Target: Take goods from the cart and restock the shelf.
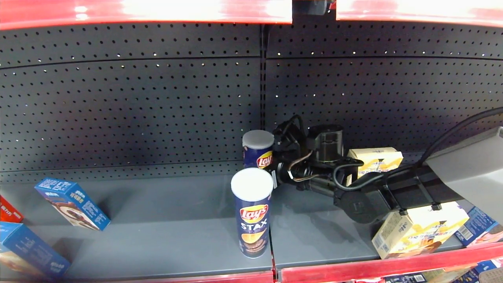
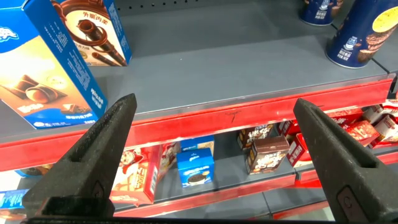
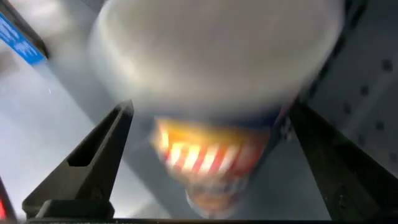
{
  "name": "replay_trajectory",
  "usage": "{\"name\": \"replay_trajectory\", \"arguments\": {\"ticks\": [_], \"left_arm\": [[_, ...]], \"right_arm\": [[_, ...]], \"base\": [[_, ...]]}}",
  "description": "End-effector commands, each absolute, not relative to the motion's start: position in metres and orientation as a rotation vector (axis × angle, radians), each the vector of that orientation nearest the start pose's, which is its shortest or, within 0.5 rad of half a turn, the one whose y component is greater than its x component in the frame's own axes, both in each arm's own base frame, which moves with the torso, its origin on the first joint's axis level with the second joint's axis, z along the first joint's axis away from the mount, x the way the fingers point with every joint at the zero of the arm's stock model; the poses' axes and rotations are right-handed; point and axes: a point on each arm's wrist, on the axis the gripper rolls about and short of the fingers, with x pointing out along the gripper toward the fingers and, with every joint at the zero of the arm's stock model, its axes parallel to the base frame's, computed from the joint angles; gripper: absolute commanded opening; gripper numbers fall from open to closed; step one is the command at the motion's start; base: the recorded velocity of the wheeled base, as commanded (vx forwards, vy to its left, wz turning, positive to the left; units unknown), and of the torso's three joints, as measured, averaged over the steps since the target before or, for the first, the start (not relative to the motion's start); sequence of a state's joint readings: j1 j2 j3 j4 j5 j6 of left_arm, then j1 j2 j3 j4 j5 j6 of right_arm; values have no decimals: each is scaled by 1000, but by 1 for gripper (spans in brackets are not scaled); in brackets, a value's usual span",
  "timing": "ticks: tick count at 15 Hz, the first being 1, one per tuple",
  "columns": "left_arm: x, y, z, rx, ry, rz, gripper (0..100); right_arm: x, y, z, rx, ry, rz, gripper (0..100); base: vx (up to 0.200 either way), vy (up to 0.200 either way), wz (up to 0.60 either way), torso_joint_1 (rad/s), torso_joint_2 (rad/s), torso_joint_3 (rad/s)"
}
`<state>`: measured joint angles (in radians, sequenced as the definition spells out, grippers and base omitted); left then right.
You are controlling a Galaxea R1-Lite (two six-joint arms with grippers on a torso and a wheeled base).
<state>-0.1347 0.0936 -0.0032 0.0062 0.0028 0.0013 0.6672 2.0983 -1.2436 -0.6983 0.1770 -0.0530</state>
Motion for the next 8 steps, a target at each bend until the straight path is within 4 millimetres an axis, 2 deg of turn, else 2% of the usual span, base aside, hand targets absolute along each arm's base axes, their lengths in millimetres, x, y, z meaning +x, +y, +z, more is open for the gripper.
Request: {"name": "replay_trajectory", "arguments": {"ticks": [1, 5, 8], "left_arm": [[-16, 2, 78, 8, 98, -132, 100], [-16, 2, 77, 8, 99, -132, 100], [-16, 2, 78, 8, 98, -130, 100]], "right_arm": [[315, 250, 167, -97, 148, 822, 100], [292, 226, 161, -143, 198, 744, 100], [284, 218, 151, -161, 228, 681, 100]], "base": [[0, 0, 0, 0, 0, 0], [0, 0, 0, 0, 0, 0], [0, 0, 0, 0, 0, 0]]}}
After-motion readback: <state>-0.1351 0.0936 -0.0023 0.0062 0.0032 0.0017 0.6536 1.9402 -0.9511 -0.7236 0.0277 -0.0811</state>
